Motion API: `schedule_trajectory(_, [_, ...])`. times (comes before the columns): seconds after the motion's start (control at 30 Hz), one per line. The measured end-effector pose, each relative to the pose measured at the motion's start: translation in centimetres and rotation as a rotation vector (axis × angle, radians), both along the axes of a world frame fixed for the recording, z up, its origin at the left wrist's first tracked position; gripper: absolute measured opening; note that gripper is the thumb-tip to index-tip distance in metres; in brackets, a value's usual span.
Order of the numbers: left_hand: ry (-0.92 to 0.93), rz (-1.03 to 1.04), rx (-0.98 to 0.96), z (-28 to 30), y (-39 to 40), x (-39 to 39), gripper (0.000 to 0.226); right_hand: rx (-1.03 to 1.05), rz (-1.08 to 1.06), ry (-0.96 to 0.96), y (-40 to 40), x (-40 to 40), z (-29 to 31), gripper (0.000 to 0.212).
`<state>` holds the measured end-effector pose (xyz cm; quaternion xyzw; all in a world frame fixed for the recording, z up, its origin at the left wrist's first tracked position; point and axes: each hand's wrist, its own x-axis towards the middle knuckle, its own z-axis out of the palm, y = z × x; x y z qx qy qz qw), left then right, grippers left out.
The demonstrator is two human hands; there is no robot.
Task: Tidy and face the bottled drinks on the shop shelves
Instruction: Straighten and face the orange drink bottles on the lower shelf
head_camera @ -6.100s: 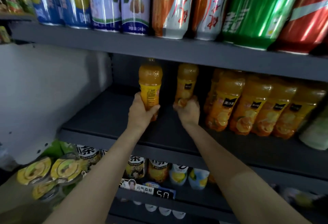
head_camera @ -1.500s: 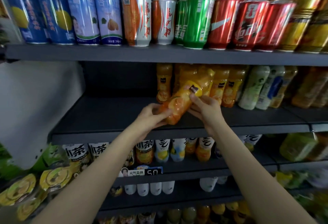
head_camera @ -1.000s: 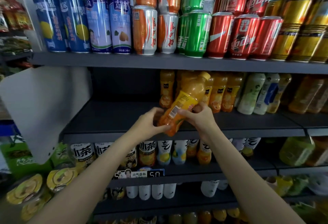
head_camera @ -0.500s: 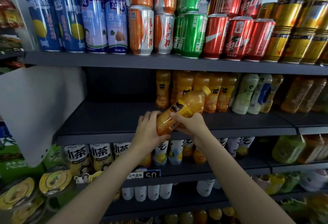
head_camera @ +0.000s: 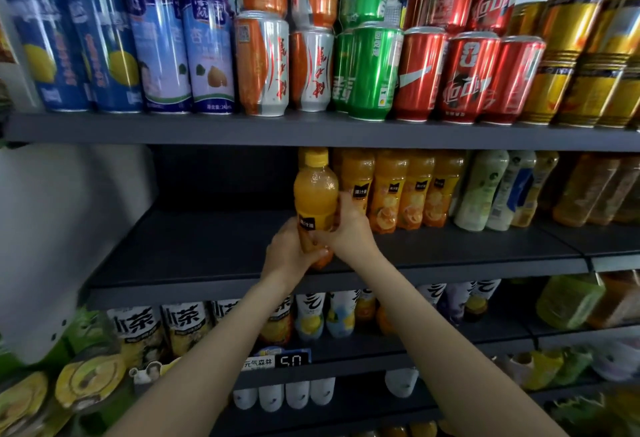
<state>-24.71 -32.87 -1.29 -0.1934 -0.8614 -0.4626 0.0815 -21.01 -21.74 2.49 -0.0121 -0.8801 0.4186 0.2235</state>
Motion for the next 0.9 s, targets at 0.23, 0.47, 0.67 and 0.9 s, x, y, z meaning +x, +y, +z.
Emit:
schedule_trajectory(0.23, [-0.032, 0.099, -0.024, -0.3, 2.2, -3.0, 0.049, 0.026, -0.245, -0.128, 6.5, -2.2, -3.3, 0.063])
schedule_trajectory(0.47, [-0.015, 0.313, 0.059, -1.7, 5.7, -4.7, 0.052, 0.118, -0.327, -0.174, 8.9, -4.4, -4.3, 0.053])
schedule_trajectory(0.67, [-0.035, 0.386, 0.052, -1.4, 7.5, -6.0, 0.052, 0.255, -0.316, -0.198, 9.0, -6.2, -4.4, 0.046])
schedule_trajectory(0.9, [-0.017, 0.5, 0.027, -1.8, 9.0, -6.8, 0.057, 0.316, -0.312, -0.142, 9.5, -6.1, -5.1, 0.037])
